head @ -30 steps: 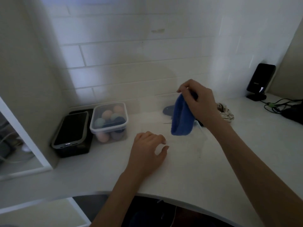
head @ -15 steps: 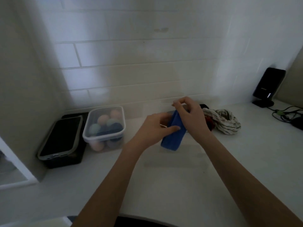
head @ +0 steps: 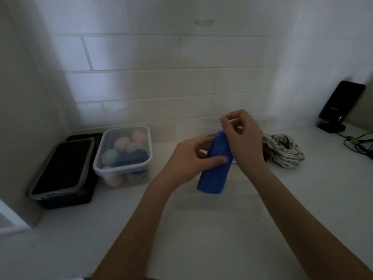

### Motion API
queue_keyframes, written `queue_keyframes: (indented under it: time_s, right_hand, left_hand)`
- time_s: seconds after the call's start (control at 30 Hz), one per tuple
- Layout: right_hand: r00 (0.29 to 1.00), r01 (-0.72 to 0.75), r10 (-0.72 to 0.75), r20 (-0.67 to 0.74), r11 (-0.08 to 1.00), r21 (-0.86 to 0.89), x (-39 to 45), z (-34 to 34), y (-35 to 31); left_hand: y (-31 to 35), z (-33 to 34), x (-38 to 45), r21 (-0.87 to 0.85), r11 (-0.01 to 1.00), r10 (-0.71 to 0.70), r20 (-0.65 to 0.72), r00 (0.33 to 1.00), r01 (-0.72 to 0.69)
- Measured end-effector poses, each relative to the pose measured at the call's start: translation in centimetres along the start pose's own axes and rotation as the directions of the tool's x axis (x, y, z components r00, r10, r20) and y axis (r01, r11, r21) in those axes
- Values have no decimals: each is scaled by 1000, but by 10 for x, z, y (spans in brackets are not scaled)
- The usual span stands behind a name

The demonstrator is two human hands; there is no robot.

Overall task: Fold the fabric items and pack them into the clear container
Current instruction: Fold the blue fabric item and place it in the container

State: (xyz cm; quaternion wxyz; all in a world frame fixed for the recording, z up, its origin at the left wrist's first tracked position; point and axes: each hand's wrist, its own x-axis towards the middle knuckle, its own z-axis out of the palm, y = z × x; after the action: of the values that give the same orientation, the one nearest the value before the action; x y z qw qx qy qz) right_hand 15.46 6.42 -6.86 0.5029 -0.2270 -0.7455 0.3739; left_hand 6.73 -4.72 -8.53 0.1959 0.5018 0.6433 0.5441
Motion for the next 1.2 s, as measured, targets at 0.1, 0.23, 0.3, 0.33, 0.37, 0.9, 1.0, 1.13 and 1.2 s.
queue_keyframes:
  time_s: [0.1, 0.23, 0.3, 0.33, 0.37, 0.9, 1.0, 1.13, 1.2]
  right_hand:
    - [999, -28, 29, -31, 1000, 10, 0, 1, -5]
    - [917, -345, 284, 280, 917, 199, 10, -10, -11]
    - [800, -459, 354, 484, 881, 114, 12, -16, -10]
    - [767, -438, 346, 540, 898, 46, 10, -17, -8]
    - [760, -386, 321, 566, 923, -6, 8, -17, -6]
    - [813, -211, 100, 574, 969, 131, 6, -22, -12]
    - [852, -155, 28, 522, 967, 201, 4, -21, -15]
    - [860, -119, -22, 511, 963, 243, 4, -23, -16]
    - [855, -118, -44, 516, 954, 277, 4, -23, -14]
  left_hand:
    - [-2, 1, 1, -15, 999, 38, -32, 999, -38]
    - [-3, -5, 3, -222, 974, 10, -133, 991, -40]
    - [-3, -7, 4, -273, 961, -1, -167, 986, -45]
    - [-2, -7, 4, -285, 958, -9, -175, 984, -42]
    - [-2, -8, 4, -289, 956, -14, -179, 984, -39]
    - [-4, -8, 4, -298, 954, -33, -151, 988, -14]
    - [-2, -8, 3, -357, 934, -46, -149, 988, -11]
    - [0, -8, 1, -392, 920, -37, -160, 986, -29]
    - [0, -9, 1, -403, 914, -39, -177, 983, -36]
